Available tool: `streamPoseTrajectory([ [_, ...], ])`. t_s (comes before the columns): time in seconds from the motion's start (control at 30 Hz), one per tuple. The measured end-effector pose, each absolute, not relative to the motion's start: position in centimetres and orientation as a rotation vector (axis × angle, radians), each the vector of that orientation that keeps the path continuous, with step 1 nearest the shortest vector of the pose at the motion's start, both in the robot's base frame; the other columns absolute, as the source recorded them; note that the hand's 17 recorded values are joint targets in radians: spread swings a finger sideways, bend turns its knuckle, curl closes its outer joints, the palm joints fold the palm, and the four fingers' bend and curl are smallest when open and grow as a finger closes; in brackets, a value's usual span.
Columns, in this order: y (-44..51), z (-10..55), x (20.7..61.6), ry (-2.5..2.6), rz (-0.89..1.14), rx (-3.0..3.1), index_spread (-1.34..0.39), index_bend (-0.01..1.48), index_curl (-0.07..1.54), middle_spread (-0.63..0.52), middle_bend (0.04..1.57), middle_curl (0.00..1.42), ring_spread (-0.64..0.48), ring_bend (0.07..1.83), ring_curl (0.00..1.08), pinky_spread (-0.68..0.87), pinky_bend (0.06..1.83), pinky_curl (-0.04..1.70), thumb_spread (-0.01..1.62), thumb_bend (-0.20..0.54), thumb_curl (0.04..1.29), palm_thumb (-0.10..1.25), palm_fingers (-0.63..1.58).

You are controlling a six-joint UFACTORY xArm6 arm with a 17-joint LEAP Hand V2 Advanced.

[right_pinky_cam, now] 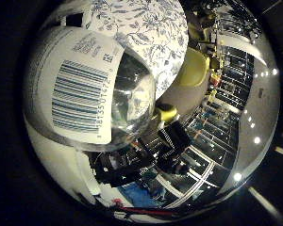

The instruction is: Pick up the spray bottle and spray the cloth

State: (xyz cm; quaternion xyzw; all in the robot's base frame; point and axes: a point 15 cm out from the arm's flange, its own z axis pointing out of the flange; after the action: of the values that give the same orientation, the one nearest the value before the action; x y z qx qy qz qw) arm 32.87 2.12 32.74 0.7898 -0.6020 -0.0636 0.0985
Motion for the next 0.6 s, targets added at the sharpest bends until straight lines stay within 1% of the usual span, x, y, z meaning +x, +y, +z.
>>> streamPoseTrajectory([
  [0.17, 6.3, 34.7, 33.1, -1.857, -0.347, 2.513, -0.28, 1.01, 0.98, -0.11, 1.37, 0.69, -0.24, 1.31, 0.85, -0.21, 1.06, 1.34, 1.1, -0.011, 0.55, 1.09, 1.11],
  [0.47, 12.5, 38.8, 35.8, -2.006, -0.544, 2.815, -0.28, 1.02, 0.98, -0.1, 1.38, 0.69, -0.23, 1.31, 0.84, -0.21, 1.06, 1.34, 1.08, -0.011, 0.55, 1.12, 1.11],
  [0.6, 15.3, 40.2, 36.6, -2.039, -0.678, 2.928, -0.28, 1.02, 0.97, -0.1, 1.38, 0.69, -0.23, 1.32, 0.84, -0.2, 1.06, 1.34, 1.07, -0.011, 0.56, 1.13, 1.11],
])
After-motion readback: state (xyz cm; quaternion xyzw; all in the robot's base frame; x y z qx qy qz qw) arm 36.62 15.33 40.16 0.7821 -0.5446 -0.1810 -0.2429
